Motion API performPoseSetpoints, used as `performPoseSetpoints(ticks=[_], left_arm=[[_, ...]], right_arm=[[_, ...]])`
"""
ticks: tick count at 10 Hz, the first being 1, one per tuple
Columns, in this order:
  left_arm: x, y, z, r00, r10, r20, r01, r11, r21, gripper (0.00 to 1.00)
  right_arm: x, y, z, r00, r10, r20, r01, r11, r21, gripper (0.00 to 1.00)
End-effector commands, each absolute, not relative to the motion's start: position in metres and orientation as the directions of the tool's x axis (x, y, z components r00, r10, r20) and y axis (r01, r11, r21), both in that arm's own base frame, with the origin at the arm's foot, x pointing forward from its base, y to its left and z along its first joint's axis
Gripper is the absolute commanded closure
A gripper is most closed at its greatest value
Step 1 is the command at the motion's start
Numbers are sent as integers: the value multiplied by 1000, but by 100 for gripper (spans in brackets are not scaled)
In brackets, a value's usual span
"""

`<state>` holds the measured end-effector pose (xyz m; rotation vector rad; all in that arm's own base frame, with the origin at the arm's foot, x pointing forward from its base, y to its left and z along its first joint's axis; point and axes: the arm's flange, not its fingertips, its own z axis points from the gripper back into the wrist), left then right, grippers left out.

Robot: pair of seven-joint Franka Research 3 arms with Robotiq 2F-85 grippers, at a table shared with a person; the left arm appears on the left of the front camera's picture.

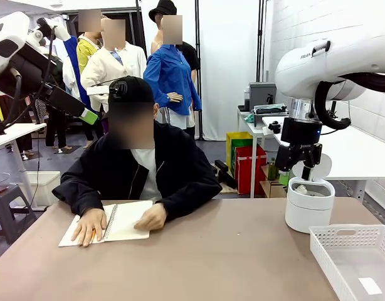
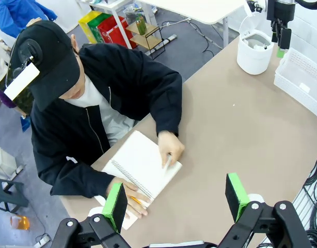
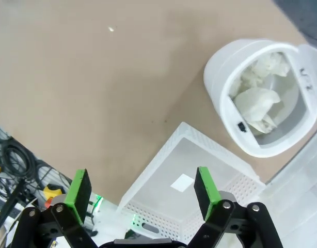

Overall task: Sort the paper based on its condition.
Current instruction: If a person hands you a paper, place it in the Organizing basket , and if it's crumpled, put it in the Trash can.

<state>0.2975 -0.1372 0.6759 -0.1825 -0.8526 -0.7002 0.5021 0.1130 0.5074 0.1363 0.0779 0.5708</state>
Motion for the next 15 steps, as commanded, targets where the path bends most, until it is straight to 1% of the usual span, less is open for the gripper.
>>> performPoseSetpoints(ticks=[1, 2, 3, 4, 5, 6, 8, 9, 11, 14, 15], left_arm=[[298, -136, 676, 450, -489, 747, 634, 764, 118, 0], [298, -136, 676, 450, -489, 747, 634, 764, 118, 0], [298, -136, 676, 450, -489, 747, 634, 764, 118, 0], [298, -136, 676, 450, -489, 747, 634, 764, 118, 0], [298, -136, 676, 450, -489, 747, 634, 764, 118, 0], [298, -136, 676, 450, -489, 747, 634, 764, 118, 0], [298, -136, 676, 450, -489, 747, 634, 764, 118, 0], [298, -136, 676, 450, -489, 747, 634, 764, 118, 0], [298, -136, 676, 450, -489, 747, 634, 764, 118, 0], [298, -136, 676, 450, -489, 747, 634, 764, 118, 0], [298, -136, 676, 450, -489, 747, 634, 764, 118, 0]], right_arm=[[460, 144, 516, 746, 659, 96, -665, 730, 159, 0], [451, 161, 527, 668, 724, 172, -744, 650, 156, 0], [441, 176, 540, 598, 773, 211, -801, 581, 141, 0], [433, 192, 554, 539, 801, 261, -839, 539, 78, 0], [426, 207, 571, 471, 836, 282, -874, 485, 23, 0], [422, 218, 591, 424, 846, 323, -890, 455, -25, 0], [425, 226, 638, 298, 847, 440, -933, 356, -54, 0], [421, 227, 652, 263, 829, 493, -930, 354, -99, 0], [416, 227, 674, 200, 791, 579, -928, 343, -148, 0], [420, 216, 687, 213, 684, 697, -917, 386, -98, 0], [420, 213, 687, 215, 663, 717, -912, 399, -96, 0]])
